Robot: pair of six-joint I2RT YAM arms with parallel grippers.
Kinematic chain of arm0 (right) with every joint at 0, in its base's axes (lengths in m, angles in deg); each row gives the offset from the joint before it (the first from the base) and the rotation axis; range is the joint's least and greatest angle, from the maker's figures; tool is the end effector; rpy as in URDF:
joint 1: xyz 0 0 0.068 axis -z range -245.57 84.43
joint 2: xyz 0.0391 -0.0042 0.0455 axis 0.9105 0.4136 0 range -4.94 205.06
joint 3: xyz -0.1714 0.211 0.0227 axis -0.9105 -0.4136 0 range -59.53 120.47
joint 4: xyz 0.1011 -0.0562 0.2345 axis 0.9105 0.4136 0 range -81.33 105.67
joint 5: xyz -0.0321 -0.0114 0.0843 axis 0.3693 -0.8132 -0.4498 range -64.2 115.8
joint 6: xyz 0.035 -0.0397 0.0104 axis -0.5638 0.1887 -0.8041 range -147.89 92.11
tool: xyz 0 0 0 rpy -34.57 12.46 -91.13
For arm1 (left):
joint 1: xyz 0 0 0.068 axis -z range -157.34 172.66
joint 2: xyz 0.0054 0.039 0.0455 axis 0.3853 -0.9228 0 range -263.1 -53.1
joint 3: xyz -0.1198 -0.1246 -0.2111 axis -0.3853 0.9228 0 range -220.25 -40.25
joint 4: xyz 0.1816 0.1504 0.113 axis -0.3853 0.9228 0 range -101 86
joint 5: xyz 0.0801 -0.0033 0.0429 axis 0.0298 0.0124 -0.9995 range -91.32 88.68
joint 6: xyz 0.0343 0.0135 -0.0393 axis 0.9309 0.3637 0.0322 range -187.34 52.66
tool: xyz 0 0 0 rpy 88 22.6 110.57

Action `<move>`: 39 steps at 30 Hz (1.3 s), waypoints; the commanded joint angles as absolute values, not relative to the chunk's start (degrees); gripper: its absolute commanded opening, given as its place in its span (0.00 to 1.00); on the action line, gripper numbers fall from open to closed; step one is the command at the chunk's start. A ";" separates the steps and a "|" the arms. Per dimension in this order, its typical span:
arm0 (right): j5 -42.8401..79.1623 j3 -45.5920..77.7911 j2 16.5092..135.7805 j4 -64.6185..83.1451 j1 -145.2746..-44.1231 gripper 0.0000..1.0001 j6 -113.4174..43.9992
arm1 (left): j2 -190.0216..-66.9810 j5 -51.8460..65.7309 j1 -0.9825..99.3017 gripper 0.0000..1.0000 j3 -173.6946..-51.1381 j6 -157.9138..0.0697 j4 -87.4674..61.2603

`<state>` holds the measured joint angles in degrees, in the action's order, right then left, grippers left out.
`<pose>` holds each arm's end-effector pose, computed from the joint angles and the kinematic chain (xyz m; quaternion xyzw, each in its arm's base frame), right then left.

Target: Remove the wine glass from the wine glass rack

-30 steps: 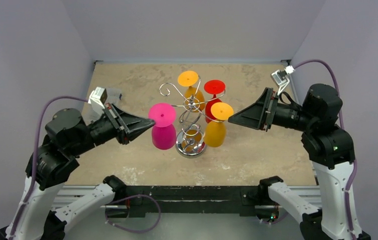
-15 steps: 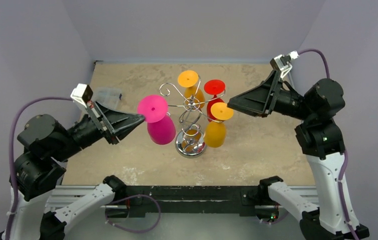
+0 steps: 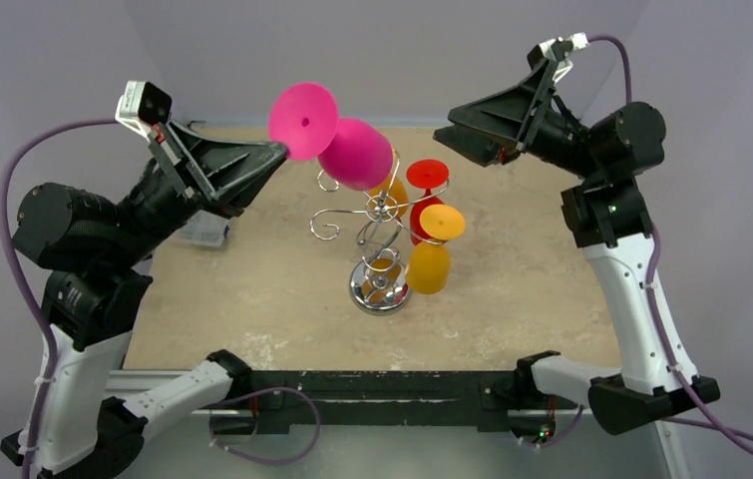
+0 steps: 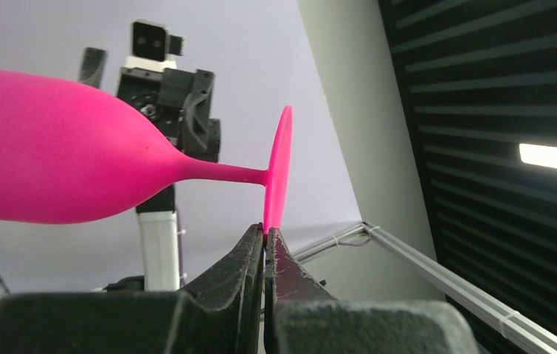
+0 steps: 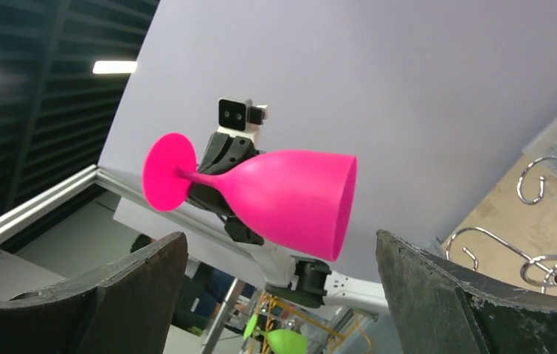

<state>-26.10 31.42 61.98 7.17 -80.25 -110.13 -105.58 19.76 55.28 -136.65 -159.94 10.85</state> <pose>0.1887 0.0783 0.5523 -0.0411 0.6044 0.7241 0.3297 0.0718 -0.0611 0.5765 -0.1432 0.5516 -0.7710 0.2844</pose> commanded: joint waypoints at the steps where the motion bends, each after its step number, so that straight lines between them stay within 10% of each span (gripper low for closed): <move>1: -23.13 35.65 63.87 -0.64 -82.22 0.99 -113.45 | -107.83 22.14 54.00 0.00 -137.70 -163.30 -6.79; 39: -11.24 54.18 79.00 -15.48 -96.04 0.93 -121.06 | -114.71 22.96 50.80 0.00 -143.57 -171.24 -27.46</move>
